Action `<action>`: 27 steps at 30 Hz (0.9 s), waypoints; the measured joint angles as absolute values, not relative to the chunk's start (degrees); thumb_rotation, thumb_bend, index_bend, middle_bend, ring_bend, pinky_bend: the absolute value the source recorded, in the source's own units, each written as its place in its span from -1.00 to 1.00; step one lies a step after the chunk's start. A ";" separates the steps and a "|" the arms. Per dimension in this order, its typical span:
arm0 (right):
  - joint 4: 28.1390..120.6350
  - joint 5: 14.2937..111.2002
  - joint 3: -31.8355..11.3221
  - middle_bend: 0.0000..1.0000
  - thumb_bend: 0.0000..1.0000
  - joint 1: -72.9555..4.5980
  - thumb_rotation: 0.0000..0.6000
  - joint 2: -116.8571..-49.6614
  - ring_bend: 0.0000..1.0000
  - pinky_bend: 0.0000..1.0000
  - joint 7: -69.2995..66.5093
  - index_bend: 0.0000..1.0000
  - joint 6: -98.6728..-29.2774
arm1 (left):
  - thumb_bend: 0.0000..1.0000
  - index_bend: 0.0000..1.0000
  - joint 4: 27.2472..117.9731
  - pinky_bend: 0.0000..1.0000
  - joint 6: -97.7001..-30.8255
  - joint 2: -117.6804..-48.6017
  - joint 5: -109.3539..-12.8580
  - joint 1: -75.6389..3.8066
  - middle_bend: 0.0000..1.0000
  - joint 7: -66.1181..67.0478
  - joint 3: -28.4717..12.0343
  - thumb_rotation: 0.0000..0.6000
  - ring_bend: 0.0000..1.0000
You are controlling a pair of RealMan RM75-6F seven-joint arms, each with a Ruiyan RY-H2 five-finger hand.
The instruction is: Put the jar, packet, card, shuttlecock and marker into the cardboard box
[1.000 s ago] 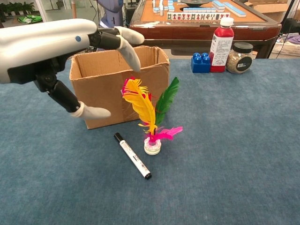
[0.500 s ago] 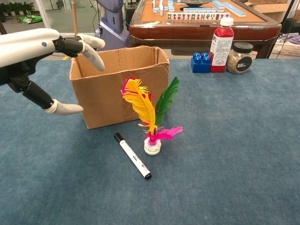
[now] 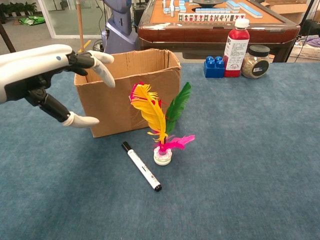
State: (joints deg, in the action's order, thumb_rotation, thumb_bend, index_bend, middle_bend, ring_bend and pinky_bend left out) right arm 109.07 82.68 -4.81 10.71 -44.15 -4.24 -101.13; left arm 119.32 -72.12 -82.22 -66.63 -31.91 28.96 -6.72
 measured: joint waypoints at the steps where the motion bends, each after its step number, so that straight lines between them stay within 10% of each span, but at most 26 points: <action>1: 109.06 82.73 -4.69 -0.30 -0.62 10.85 1.00 -44.12 -0.48 -0.22 -4.13 -0.49 -101.18 | -0.67 -0.34 119.17 -0.85 -71.96 -82.56 -66.33 -32.09 -1.00 29.07 -6.89 1.00 -1.00; 27: 108.15 81.74 -4.89 -0.30 -0.62 12.02 1.00 -43.48 -0.48 -0.22 -6.21 -0.49 -101.92 | -0.67 -0.30 113.64 -0.85 -67.96 -90.29 -53.40 -38.94 -1.00 29.77 -13.64 1.00 -1.00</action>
